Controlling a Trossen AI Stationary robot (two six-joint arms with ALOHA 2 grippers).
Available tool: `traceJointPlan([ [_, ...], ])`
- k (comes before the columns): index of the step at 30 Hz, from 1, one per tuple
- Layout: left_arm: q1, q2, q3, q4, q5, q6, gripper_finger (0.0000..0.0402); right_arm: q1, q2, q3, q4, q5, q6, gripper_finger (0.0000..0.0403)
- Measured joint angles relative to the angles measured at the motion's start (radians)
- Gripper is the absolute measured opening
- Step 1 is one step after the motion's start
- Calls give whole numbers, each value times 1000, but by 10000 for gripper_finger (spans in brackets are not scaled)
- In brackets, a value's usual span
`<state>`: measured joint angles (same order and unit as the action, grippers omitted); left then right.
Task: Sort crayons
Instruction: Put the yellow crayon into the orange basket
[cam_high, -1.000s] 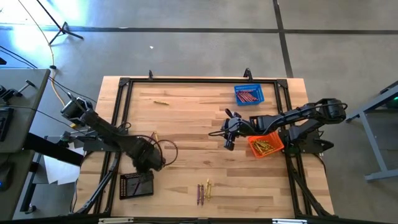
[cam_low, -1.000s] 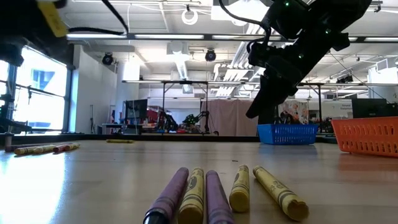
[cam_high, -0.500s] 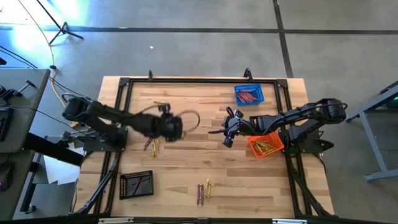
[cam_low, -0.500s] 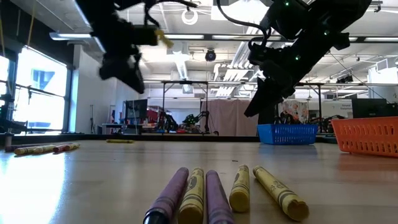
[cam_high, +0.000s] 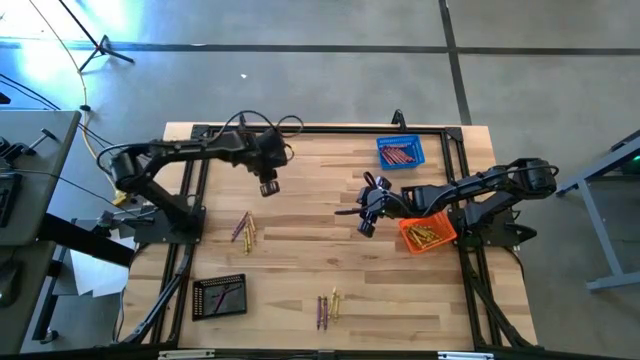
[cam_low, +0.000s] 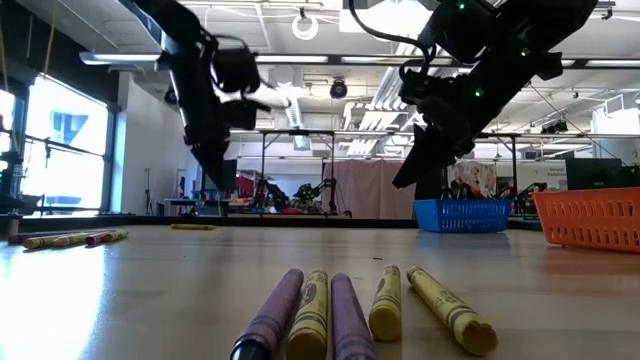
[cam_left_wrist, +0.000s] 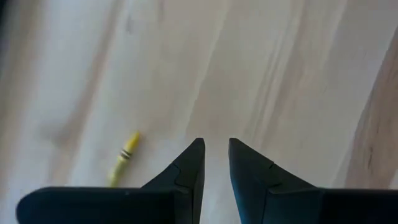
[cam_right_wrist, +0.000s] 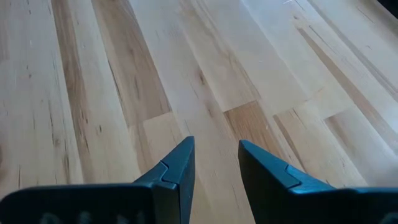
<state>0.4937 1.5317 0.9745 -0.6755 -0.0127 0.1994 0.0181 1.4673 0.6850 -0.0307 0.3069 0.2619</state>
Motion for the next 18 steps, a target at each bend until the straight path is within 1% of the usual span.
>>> traceJointPlan([
  [1, 27, 16, 0, -13, 36, 13, 63, 0, 0, 0, 0, 0, 0, 110],
  [3, 67, 51, 0, -28, 74, 35, 63, 0, 0, 0, 2, 0, -7, 110],
  [7, 105, 112, 0, -28, 87, 105, 63, 0, 0, 0, 6, 0, -50, 110],
  [9, 110, 135, 3, -36, 83, 133, 63, 0, 0, 0, 6, 0, -84, 110],
  [14, 89, 153, 34, -89, 70, 130, 63, 0, 0, 0, 6, 13, -148, 110],
  [16, 72, 150, 35, -91, 41, 132, 63, 0, 0, 0, 6, 45, -150, 110],
  [18, 53, 149, 36, -92, -5, 171, 63, 0, 0, 0, 6, 88, -150, 110],
])
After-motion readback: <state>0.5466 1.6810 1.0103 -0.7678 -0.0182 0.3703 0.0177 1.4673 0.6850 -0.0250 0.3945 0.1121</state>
